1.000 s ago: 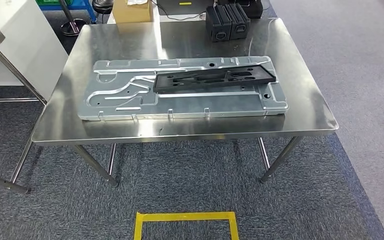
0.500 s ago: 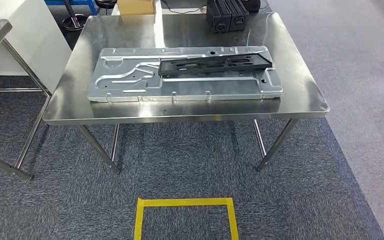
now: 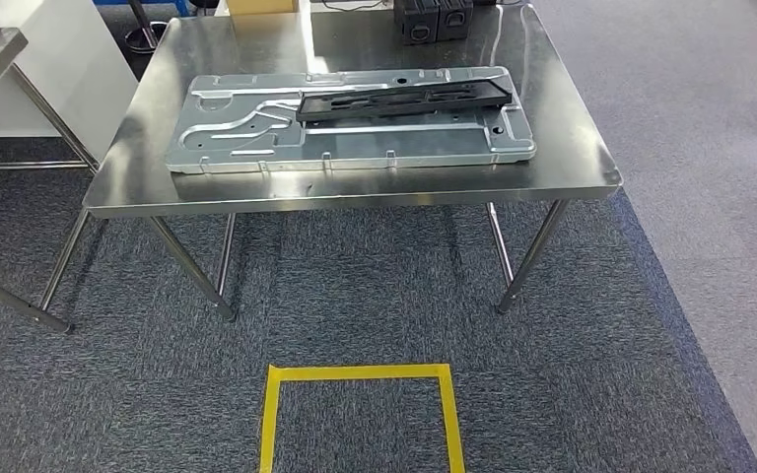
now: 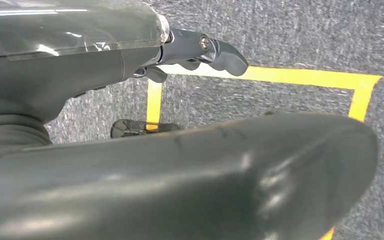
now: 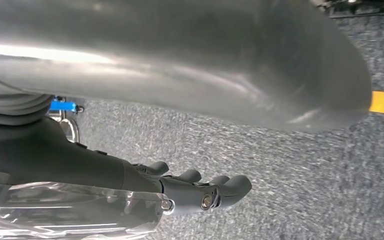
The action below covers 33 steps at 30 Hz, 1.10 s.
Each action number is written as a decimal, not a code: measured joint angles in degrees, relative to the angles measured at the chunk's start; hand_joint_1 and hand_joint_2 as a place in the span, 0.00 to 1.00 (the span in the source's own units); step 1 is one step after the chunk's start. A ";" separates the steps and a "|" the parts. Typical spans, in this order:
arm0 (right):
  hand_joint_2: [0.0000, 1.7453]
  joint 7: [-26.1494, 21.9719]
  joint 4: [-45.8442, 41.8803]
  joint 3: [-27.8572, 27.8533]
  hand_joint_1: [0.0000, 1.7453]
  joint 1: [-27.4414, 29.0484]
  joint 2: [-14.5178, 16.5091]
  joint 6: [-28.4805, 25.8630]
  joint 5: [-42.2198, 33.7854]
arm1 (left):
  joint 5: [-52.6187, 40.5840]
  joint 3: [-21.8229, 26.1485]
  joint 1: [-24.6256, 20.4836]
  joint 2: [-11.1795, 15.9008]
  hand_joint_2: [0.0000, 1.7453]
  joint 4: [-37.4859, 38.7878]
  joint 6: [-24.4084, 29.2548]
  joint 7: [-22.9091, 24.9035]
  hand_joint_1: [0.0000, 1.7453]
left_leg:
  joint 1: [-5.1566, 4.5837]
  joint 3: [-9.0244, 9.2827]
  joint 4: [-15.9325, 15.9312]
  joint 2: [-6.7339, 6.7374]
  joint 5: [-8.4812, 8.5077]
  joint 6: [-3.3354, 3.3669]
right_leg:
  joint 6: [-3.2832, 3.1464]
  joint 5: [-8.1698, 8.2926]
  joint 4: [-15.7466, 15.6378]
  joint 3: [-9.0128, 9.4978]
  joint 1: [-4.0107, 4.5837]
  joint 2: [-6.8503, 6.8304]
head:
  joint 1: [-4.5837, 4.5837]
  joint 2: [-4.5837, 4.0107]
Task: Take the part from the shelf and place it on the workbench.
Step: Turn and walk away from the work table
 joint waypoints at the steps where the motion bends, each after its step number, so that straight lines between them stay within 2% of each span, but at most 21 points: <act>1: 0.00 0.01 0.01 0.18 0.00 0.01 0.07 0.03 0.14 | 0.04 -0.01 -0.12 0.04 0.00 0.00 -0.01 -0.01 0.00 | -0.20 2.43 -3.81 -0.01 -0.17 0.37 | 0.25 0.49 0.04 -0.34 0.02 -0.03 | 0.03 0.00; 3: 0.00 -0.09 0.02 0.51 0.00 0.03 0.16 0.05 0.52 | 0.13 -0.02 -0.25 0.09 0.00 0.00 -0.03 -0.07 0.00 | -0.63 3.98 -7.17 -0.01 -0.72 0.85 | 0.91 1.47 -0.09 -0.63 -0.11 -0.12 | 0.02 0.00; 5: 0.00 -0.28 0.03 0.90 0.00 0.09 0.15 0.03 0.87 | 0.19 -0.02 -0.26 0.06 0.00 0.01 -0.13 -0.12 0.00 | -0.48 3.37 -7.83 0.17 0.36 1.56 | 1.60 1.69 -0.02 -0.90 -0.21 -0.04 | -0.04 0.00; 7: 0.00 -0.52 0.09 1.31 0.00 0.11 0.16 0.02 1.08 | 0.16 -0.02 -0.37 0.02 0.00 0.02 -0.21 -0.18 0.00 | -0.14 2.46 -8.31 0.42 1.73 2.50 | 2.14 -1.80 2.79 -1.85 -0.29 0.17 | 0.09 0.00; 9: 0.00 -0.81 0.16 1.57 0.00 0.06 0.20 -0.02 1.29 | 0.09 -0.02 -0.43 0.02 0.00 0.02 -0.21 -0.22 0.00 | -0.16 0.96 -8.12 0.51 2.89 2.94 | 2.61 -7.78 9.80 -3.58 -0.64 0.27 | 0.26 0.00; 10: 0.00 -0.96 0.17 1.64 0.00 0.05 0.21 -0.05 1.39 | 0.03 -0.02 -0.43 0.03 0.00 0.02 -0.21 -0.21 0.00 | -0.17 0.10 -7.90 0.54 3.45 2.89 | 2.84 -9.64 13.41 -4.21 -0.78 0.26 | 0.28 0.00; 11: 0.00 -1.08 0.17 1.69 0.00 0.03 0.21 -0.09 1.46 | -0.07 -0.03 -0.43 0.04 0.00 0.02 -0.21 -0.18 0.00 | -0.16 -0.79 -7.61 0.55 3.97 2.78 | 3.04 -10.02 15.76 -4.21 -0.90 0.25 | 0.28 0.00; 12: 0.00 -1.19 0.17 1.76 0.00 0.01 0.21 -0.13 1.51 | -0.20 -0.04 -0.43 0.04 0.00 0.02 -0.21 -0.15 0.00 | -0.10 -1.70 -7.23 0.56 4.41 2.63 | 3.19 -9.09 16.21 -3.34 -1.00 0.25 | 0.28 0.00; 14: 0.00 -1.28 0.17 1.94 0.00 -0.06 0.21 -0.27 1.56 | -0.41 -0.14 -0.43 0.03 0.00 0.02 -0.21 -0.05 0.00 | 0.04 -3.50 -6.24 0.55 5.09 2.21 | 3.31 -6.03 10.96 1.52 -1.22 0.24 | 0.28 0.00; 16: 0.00 -1.32 0.17 2.08 0.00 -0.26 0.21 -0.39 1.63 | -0.47 -0.32 -0.44 0.03 0.00 0.02 -0.17 0.01 0.00 | -0.02 -4.91 -5.17 0.52 5.60 1.63 | 3.10 -5.75 2.60 7.22 -1.12 0.29 | 0.27 0.00; 17: 0.00 -1.33 0.17 2.11 0.00 -0.34 0.21 -0.42 1.68 | -0.46 -0.39 -0.48 0.03 0.00 0.02 -0.12 0.02 0.00 | -0.06 -5.32 -4.83 0.52 5.89 1.28 | 2.88 -6.31 -0.04 8.73 -0.98 0.32 | 0.26 0.00; 20: 0.00 -1.11 0.20 2.31 0.00 -0.33 0.21 -0.33 1.96 | -0.28 -0.46 -0.49 0.03 0.00 0.02 0.05 0.05 0.00 | 0.03 -5.85 -4.50 0.45 6.57 0.14 | 1.67 -6.22 -1.44 8.58 -0.80 0.21 | 0.23 0.00; 21: 0.00 -0.95 0.21 2.40 0.00 -0.33 0.21 -0.23 2.08 | -0.20 -0.46 -0.44 0.04 0.00 0.02 0.07 0.07 0.00 | 0.13 -6.22 -3.81 0.36 5.59 -0.22 | 1.14 -5.71 -1.49 8.15 -0.87 0.10 | 0.19 0.00; 23: 0.00 -0.60 0.24 2.61 0.00 -0.37 0.19 -0.05 2.34 | -0.08 -0.46 -0.40 0.04 0.00 0.02 0.08 0.07 0.00 | 0.33 -7.74 0.70 0.18 0.68 -0.83 | 0.27 -4.50 -1.57 6.93 -0.94 -0.16 | 0.10 0.00; 25: 0.00 -0.35 0.24 2.81 0.00 -0.36 0.15 -0.02 2.58 | -0.08 -0.46 -0.43 0.00 0.00 0.02 0.04 0.07 0.00 | 0.46 -9.48 8.06 0.16 -4.37 -1.23 | -0.04 -3.29 -1.38 5.29 -0.76 -0.23 | 0.03 0.00; 26: 0.00 -0.28 0.24 2.89 0.00 -0.35 0.14 -0.02 2.66 | -0.09 -0.46 -0.43 -0.02 0.00 0.02 0.03 0.07 0.00 | 0.51 -9.69 10.81 0.16 -5.07 -1.32 | -0.04 -2.68 -1.17 4.32 -0.69 -0.25 | 0.03 0.00; 27: 0.00 -0.25 0.24 2.96 0.00 -0.34 0.13 -0.02 2.70 | -0.10 -0.46 -0.42 -0.04 0.00 0.02 0.01 0.07 0.00 | 0.54 -9.23 12.04 0.16 -4.55 -1.33 | 0.01 -2.13 -0.90 3.33 -0.64 -0.25 | 0.03 0.00; 28: 0.00 -0.25 0.24 2.99 0.00 -0.33 0.12 -0.01 2.72 | -0.11 -0.46 -0.43 -0.04 0.00 0.02 0.02 0.07 0.00 | 0.56 -7.65 11.04 0.15 -2.93 -1.24 | 0.11 -1.60 -0.56 2.29 -0.61 -0.23 | 0.02 0.00; 30: 0.00 -0.29 0.24 3.05 0.00 -0.34 0.13 -0.01 2.82 | -0.11 -0.46 -0.55 -0.02 0.00 0.02 0.08 0.07 0.00 | 0.49 -1.86 3.78 0.11 -0.55 -0.75 | 0.46 -0.64 0.14 0.51 -0.57 -0.16 | 0.01 0.00; 31: 0.00 -0.35 0.24 3.11 0.00 -0.34 0.14 -0.01 2.88 | -0.11 -0.46 -0.65 0.01 0.00 0.02 0.11 0.06 0.00 | 0.38 1.38 -0.98 0.09 -0.56 -0.41 | 0.73 -0.16 0.43 -0.13 -0.52 -0.13 | 0.03 0.00; 33: 0.00 -0.63 0.24 3.23 0.00 -0.29 0.15 -0.07 2.97 | -0.15 -0.46 -0.75 0.05 0.00 0.02 0.13 -0.03 0.00 | 0.03 4.59 -6.54 0.05 -1.76 0.25 | 1.39 0.83 0.55 -0.64 -0.51 -0.22 | 0.06 0.00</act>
